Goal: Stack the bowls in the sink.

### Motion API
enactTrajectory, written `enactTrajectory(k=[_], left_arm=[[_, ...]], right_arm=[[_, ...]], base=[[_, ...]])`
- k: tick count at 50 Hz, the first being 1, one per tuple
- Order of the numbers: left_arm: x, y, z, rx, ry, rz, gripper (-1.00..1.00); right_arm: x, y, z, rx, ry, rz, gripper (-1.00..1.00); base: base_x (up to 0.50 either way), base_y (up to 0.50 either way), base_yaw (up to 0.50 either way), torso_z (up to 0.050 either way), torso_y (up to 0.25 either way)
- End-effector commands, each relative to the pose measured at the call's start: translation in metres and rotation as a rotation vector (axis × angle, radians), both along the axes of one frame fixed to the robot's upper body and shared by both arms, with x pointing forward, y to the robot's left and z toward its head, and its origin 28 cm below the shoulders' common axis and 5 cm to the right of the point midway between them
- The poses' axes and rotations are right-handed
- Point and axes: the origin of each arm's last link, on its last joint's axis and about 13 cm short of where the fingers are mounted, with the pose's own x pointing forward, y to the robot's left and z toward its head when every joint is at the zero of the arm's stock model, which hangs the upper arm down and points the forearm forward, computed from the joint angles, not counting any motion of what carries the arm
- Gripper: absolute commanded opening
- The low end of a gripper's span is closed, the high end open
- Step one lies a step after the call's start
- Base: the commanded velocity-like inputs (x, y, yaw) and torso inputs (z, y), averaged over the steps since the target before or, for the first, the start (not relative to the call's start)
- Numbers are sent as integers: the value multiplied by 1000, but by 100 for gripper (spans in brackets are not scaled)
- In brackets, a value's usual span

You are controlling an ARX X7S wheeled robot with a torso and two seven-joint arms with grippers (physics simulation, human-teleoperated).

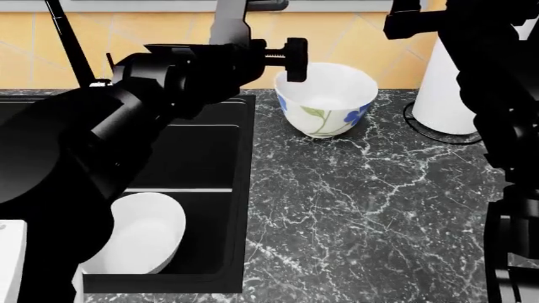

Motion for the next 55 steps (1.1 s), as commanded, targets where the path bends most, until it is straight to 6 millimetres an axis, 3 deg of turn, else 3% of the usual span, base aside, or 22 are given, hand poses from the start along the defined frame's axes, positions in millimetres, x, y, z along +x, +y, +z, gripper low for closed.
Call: enactTrajectory(k=[1, 23, 35, 48, 55], left_arm=[[-1, -1, 0, 21, 0, -9, 100], [-1, -1, 1, 30, -5, -1, 100], [-1, -3, 3, 6, -13, -8, 100], [-4, -10, 32, -209, -59, -39, 100], [-5, -12, 37, -267, -51, -48, 100]], right_arm=[[0, -1, 1, 2, -3, -1, 100], [-4, -1, 19, -16, -29, -1, 100], [-6, -4, 16, -20, -25, -7, 100], [-6, -4, 15, -22, -22, -10, 100], [-6, -6, 15, -21, -23, -14, 100]], base=[[0, 0, 0, 0, -100], [0, 0, 0, 0, -123], [0, 0, 0, 0, -123], [0, 0, 0, 0, -32], [0, 0, 0, 0, 0]])
